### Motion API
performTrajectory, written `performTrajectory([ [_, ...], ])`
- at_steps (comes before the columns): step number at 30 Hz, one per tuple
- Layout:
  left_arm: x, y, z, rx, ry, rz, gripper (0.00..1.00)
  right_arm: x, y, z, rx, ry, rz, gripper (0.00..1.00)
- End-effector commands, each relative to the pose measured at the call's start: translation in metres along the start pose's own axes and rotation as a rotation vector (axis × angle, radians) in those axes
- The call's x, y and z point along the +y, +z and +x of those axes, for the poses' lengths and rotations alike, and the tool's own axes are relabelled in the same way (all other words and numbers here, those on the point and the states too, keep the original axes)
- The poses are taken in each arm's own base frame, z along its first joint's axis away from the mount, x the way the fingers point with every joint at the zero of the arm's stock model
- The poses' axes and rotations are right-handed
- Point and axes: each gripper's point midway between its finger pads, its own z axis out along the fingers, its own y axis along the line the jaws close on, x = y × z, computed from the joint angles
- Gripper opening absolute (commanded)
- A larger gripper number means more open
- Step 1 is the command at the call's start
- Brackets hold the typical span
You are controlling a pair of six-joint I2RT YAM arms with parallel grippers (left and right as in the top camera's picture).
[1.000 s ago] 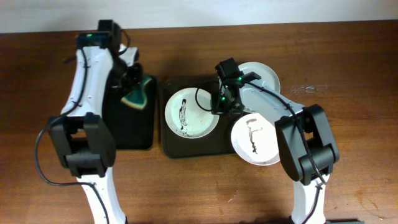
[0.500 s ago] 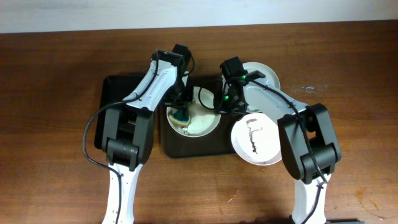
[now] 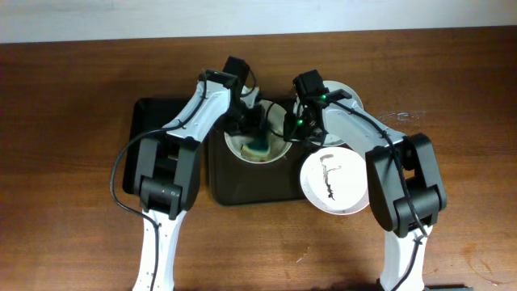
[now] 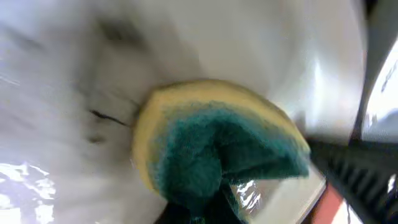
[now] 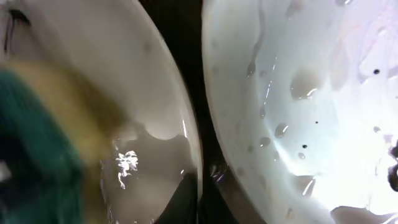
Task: Clean dirty plates on tray and stack at the side
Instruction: 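Scrub the left white plate with the sponge while the right gripper holds it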
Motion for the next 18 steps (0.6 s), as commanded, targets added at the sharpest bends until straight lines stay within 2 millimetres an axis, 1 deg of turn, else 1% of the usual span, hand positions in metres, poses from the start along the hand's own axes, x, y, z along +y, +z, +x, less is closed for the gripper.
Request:
performTrajectory([
  [1, 0.071, -0.017, -0.062, -0.233, -0.066, -0.314, 0.0, 0.006, 0.012, 0.025, 0.084, -0.018, -0.013, 0.04],
  [2, 0.077, -0.025, -0.072, -0.282, -0.06, -0.365, 0.0, 0.005, 0.013, 0.027, 0.093, -0.016, -0.009, 0.04],
  [3, 0.08, -0.027, -0.076, -0.3, -0.06, -0.387, 0.0, 0.004, 0.014, 0.029, 0.101, -0.014, -0.005, 0.04],
  [5, 0.085, -0.029, -0.074, -0.298, -0.065, -0.417, 0.0, 0.001, 0.016, 0.032, 0.108, -0.012, -0.001, 0.04],
  [7, 0.092, -0.025, -0.045, -0.179, -0.091, -0.447, 0.0, 0.001, 0.016, 0.031, 0.106, -0.012, 0.001, 0.04],
  [8, 0.096, -0.025, -0.024, -0.096, -0.109, -0.468, 0.0, 0.001, 0.016, 0.031, 0.105, -0.012, 0.0, 0.04],
  [9, 0.099, -0.026, -0.011, -0.041, -0.118, -0.477, 0.0, 0.001, 0.016, 0.031, 0.104, -0.012, 0.0, 0.04],
  [10, 0.095, -0.024, 0.005, 0.042, -0.065, -0.449, 0.0, 0.001, 0.016, 0.031, 0.105, -0.012, 0.0, 0.04],
  [11, 0.087, -0.021, 0.011, 0.088, 0.014, -0.391, 0.0, 0.001, 0.016, 0.031, 0.105, -0.012, 0.0, 0.04],
  [12, 0.065, -0.015, 0.023, 0.159, 0.171, -0.248, 0.0, 0.001, 0.016, 0.031, 0.104, -0.012, 0.0, 0.04],
  [13, 0.049, -0.013, 0.033, 0.203, 0.291, -0.132, 0.0, 0.001, 0.016, 0.031, 0.104, -0.012, 0.0, 0.04],
  [14, 0.04, -0.014, 0.043, 0.242, 0.394, -0.064, 0.0, 0.001, 0.016, 0.031, 0.103, -0.013, -0.001, 0.04],
  [16, 0.038, -0.014, 0.054, 0.289, 0.515, -0.042, 0.0, 0.001, 0.016, 0.031, 0.104, -0.012, -0.001, 0.04],
  [18, 0.033, -0.012, 0.058, 0.307, 0.529, -0.039, 0.0, 0.001, 0.016, 0.031, 0.104, -0.012, -0.001, 0.04],
])
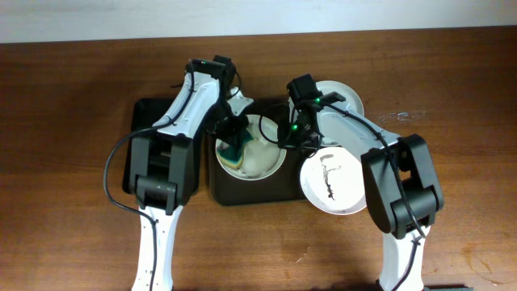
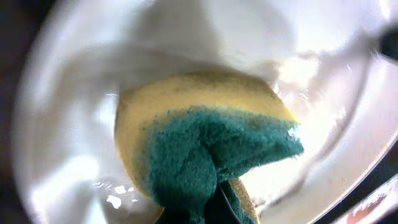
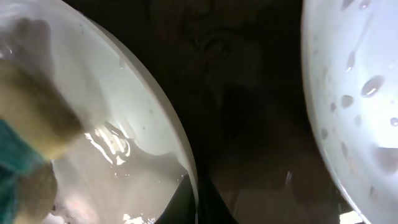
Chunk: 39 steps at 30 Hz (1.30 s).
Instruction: Clean dirty plates on tray and stack at the side
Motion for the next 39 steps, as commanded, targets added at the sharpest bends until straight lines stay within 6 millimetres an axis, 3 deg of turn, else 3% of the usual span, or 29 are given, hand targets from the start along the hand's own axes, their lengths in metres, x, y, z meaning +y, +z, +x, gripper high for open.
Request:
performTrajectory([
  [1, -0.02, 0.021, 0.006, 0.05, 0.148, 0.08, 0.0, -0.015, 0.013, 0.01, 0.036, 0.012, 0.046, 0.04],
  [3, -0.021, 0.027, 0.009, 0.079, 0.018, 0.058, 0.0, -0.015, 0.013, 0.01, 0.036, 0.012, 0.046, 0.04],
  [6, 0.004, 0.03, 0.005, 0.054, -0.438, -0.093, 0.0, -0.015, 0.013, 0.01, 0.036, 0.013, 0.046, 0.04],
  [9, 0.015, 0.027, -0.029, -0.106, -0.666, -0.103, 0.0, -0.015, 0.013, 0.011, 0.038, 0.013, 0.047, 0.04],
  [11, 0.016, 0.016, -0.046, -0.175, -0.682, -0.09, 0.0, -0.016, 0.013, 0.012, 0.043, 0.019, 0.049, 0.04],
  [15, 0.029, -0.039, -0.076, -0.326, -0.677, -0.096, 0.0, -0.015, 0.013, 0.013, 0.045, 0.019, 0.047, 0.04],
  [16, 0.041, -0.064, -0.076, -0.365, -0.685, -0.142, 0.0, -0.015, 0.013, 0.013, 0.045, 0.018, 0.046, 0.04],
  [20, 0.055, -0.126, -0.061, -0.408, -0.621, -0.202, 0.0, -0.013, 0.013, 0.012, 0.042, 0.015, 0.04, 0.04],
  [22, 0.061, -0.151, -0.046, -0.411, -0.636, -0.236, 0.0, -0.001, 0.006, 0.009, 0.044, -0.026, -0.014, 0.04],
  [25, 0.07, -0.183, -0.027, -0.429, -0.642, -0.266, 0.0, 0.014, -0.026, 0.0, -0.02, -0.084, 0.01, 0.04],
  [27, 0.077, -0.193, -0.018, -0.434, -0.657, -0.269, 0.0, 0.012, -0.057, -0.006, -0.125, -0.132, 0.157, 0.04],
  [29, 0.088, -0.196, -0.011, -0.436, -0.683, -0.27, 0.0, 0.017, -0.094, -0.011, -0.269, -0.192, 0.33, 0.04],
  [33, 0.091, -0.197, -0.011, -0.44, -0.689, -0.271, 0.0, 0.037, -0.157, -0.012, -0.538, -0.246, 0.568, 0.04],
  [37, 0.091, -0.198, -0.012, -0.446, -0.688, -0.271, 0.0, 0.056, -0.202, -0.007, -0.777, -0.306, 0.83, 0.04],
  [39, 0.092, -0.199, -0.014, -0.456, -0.685, -0.272, 0.0, 0.072, -0.234, 0.002, -0.963, -0.291, 0.965, 0.04],
])
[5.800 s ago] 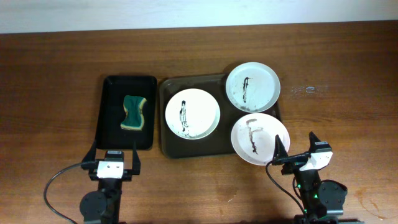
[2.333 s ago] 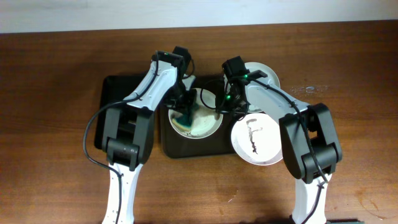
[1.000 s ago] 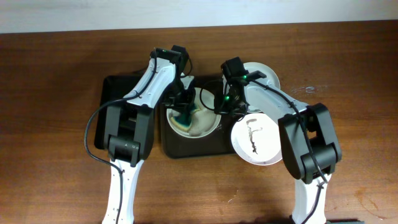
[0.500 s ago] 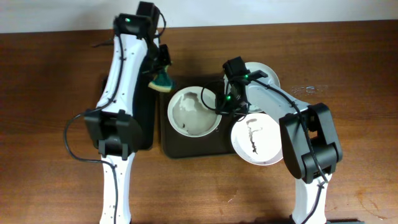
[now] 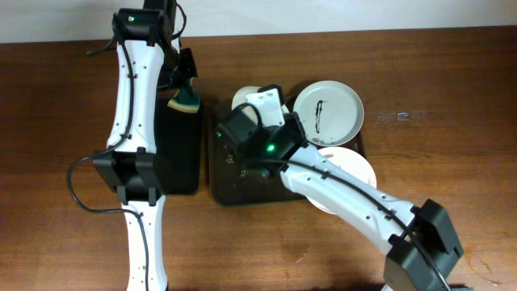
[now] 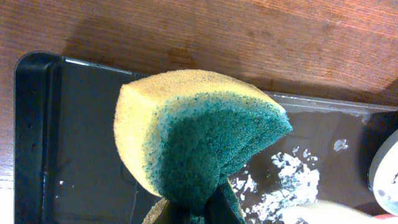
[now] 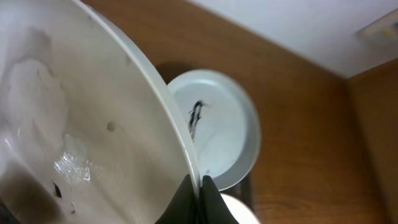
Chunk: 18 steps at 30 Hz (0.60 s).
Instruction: Clean dirty plates on tray and stack at the side
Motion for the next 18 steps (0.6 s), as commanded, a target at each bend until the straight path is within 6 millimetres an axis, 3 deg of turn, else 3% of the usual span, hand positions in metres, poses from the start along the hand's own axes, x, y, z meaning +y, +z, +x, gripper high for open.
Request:
performTrajectory([
  [1, -0.003, -0.012, -0.011, -0.064, 0.019, 0.01, 0.0, -0.042, -0.058, -0.04, -0.278, 0.071, 0.309, 0.04],
  [5, -0.005, -0.012, -0.017, -0.086, 0.02, 0.017, 0.0, -0.046, -0.091, -0.05, -0.395, 0.074, 0.406, 0.04],
  [10, -0.006, -0.013, -0.02, -0.1, 0.021, 0.021, 0.0, -0.021, -0.076, -0.038, -0.328, 0.143, 0.241, 0.04],
  [12, -0.006, -0.013, -0.02, -0.1, 0.021, 0.021, 0.0, 0.001, -0.058, -0.024, -0.217, 0.179, 0.084, 0.04],
  [14, -0.006, -0.013, -0.02, -0.1, 0.021, 0.021, 0.0, 0.027, -0.025, 0.011, 0.064, 0.287, -0.153, 0.04],
  [17, -0.006, -0.013, -0.02, -0.101, 0.021, 0.021, 0.0, 0.032, 0.02, 0.043, 0.395, 0.429, -0.395, 0.04],
  [18, -0.006, -0.013, -0.02, -0.101, 0.021, 0.021, 0.0, 0.031, 0.027, 0.048, 0.434, 0.455, -0.423, 0.04],
])
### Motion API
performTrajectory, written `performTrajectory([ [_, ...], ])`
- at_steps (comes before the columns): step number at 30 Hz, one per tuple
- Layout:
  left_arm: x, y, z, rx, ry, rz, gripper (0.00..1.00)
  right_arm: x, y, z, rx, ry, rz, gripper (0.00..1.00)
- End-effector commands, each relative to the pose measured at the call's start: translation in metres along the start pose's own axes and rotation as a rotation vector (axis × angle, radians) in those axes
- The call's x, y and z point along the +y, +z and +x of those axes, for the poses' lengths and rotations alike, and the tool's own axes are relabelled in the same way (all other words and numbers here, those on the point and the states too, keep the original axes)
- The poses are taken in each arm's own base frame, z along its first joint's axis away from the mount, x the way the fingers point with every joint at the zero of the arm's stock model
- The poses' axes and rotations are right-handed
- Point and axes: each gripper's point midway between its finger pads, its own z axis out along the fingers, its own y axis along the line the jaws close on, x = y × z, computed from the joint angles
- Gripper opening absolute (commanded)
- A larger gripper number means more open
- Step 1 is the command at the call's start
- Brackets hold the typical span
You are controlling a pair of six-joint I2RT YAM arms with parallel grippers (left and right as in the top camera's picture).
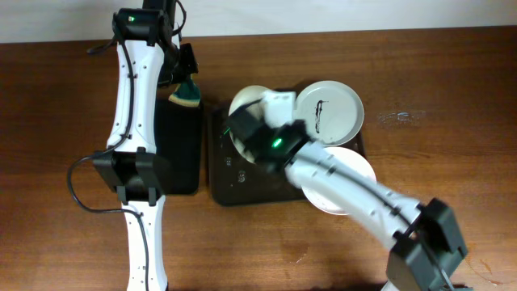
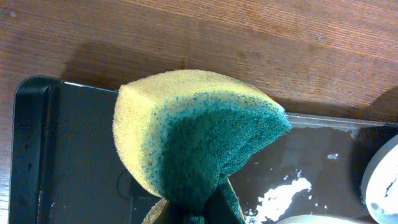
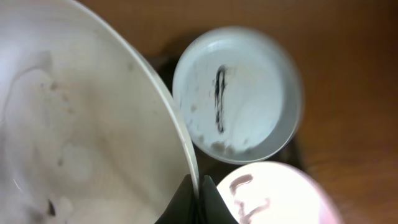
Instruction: Clean dirty plates on tray and stack at the side
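Note:
My left gripper [image 2: 199, 210] is shut on a yellow and green sponge [image 2: 198, 134], held over the far edge of the left black tray [image 2: 56, 155]; in the overhead view the sponge [image 1: 187, 93] is at the back left. My right gripper [image 3: 200, 186] is shut on the rim of a wet white plate [image 3: 81, 124], raised and tilted over the right black tray [image 1: 230, 182]. Below it lie a plate with a black streak [image 3: 239, 93] and another marked plate [image 3: 273, 199].
The right arm [image 1: 339, 174] reaches leftward across the right tray and covers part of the marked plate [image 1: 359, 166]. White foam [image 2: 280, 196] lies on the tray floor. The brown wooden table [image 1: 65, 186] surrounds both trays.
My right gripper has turned with the plate, and its view now looks straight down on the two marked plates. The left gripper and sponge have barely shifted toward the tray's far edge.
First the sponge was pressed inside a plate on the right tray while my right gripper held that plate's rim. Shortly after, the sponge was at the plate's left side. Then the sponge was up at the back left, and the right gripper held the plate raised, as now.

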Motion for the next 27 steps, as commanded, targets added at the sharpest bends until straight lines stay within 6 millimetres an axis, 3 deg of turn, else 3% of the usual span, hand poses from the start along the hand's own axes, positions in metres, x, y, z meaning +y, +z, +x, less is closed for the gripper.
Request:
performTrajectory([
  [1, -0.001, -0.012, -0.006, -0.039, 0.018, 0.002, 0.0, 0.009, 0.027, 0.032, 0.325, 0.182, -0.275, 0.04],
  [4, -0.001, -0.012, -0.006, -0.039, 0.018, 0.001, 0.0, 0.008, 0.058, 0.063, 0.453, 0.207, -0.328, 0.04],
  [6, -0.001, -0.012, -0.006, -0.039, 0.018, 0.001, 0.0, 0.011, 0.063, 0.075, 0.482, 0.177, -0.329, 0.04],
  [7, -0.001, -0.012, -0.006, -0.039, 0.018, 0.001, 0.0, 0.013, 0.063, 0.079, 0.493, 0.148, -0.348, 0.09],
  [10, -0.001, -0.012, -0.006, -0.039, 0.018, 0.001, 0.0, 0.019, 0.061, 0.079, 0.494, -0.002, -0.469, 0.32],
  [13, -0.001, -0.012, -0.006, -0.039, 0.018, 0.001, 0.0, 0.012, 0.072, 0.064, 0.437, -0.12, -0.569, 0.39],
  [17, -0.001, -0.012, -0.005, -0.037, 0.018, 0.002, 0.0, 0.019, 0.093, 0.048, 0.396, -0.267, -0.743, 0.37],
  [21, 0.0, -0.006, 0.001, -0.006, 0.019, -0.007, 0.0, 0.03, 0.119, 0.061, 0.451, -0.283, -0.741, 0.37],
  [23, 0.0, -0.004, 0.006, 0.015, 0.019, -0.01, 0.0, 0.031, 0.124, 0.067, 0.475, -0.269, -0.734, 0.29],
  [24, -0.002, -0.003, 0.008, 0.022, 0.024, -0.011, 0.0, 0.031, 0.128, 0.068, 0.485, -0.245, -0.724, 0.18],
  [27, -0.017, -0.002, 0.014, 0.03, 0.056, -0.004, 0.0, 0.035, 0.137, 0.075, 0.533, -0.142, -0.692, 0.04],
])
